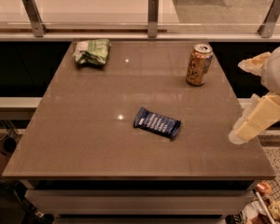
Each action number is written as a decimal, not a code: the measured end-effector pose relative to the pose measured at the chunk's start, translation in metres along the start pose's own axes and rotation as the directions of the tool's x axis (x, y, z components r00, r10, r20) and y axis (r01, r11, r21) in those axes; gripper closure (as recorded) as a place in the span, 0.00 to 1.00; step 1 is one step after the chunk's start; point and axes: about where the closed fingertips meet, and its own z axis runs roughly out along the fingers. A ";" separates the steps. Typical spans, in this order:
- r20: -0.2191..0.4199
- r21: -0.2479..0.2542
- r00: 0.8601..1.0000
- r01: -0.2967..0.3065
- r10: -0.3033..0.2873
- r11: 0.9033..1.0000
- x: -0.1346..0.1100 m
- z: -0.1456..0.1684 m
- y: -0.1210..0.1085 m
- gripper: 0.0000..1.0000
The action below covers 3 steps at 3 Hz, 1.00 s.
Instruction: Move rxbar blueberry near green jalapeno chip bag
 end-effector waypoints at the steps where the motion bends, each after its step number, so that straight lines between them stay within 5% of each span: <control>1: 0.163 -0.001 0.984 -0.074 0.073 0.997 0.001 0.029 0.006 0.00; 2: 0.294 -0.037 0.945 -0.140 0.145 0.989 -0.001 0.065 0.011 0.00; 3: 0.355 -0.078 0.914 -0.182 0.198 0.980 -0.005 0.098 0.015 0.00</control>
Offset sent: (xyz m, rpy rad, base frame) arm 0.0288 0.0444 -0.0944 0.5208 -0.0453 -0.0749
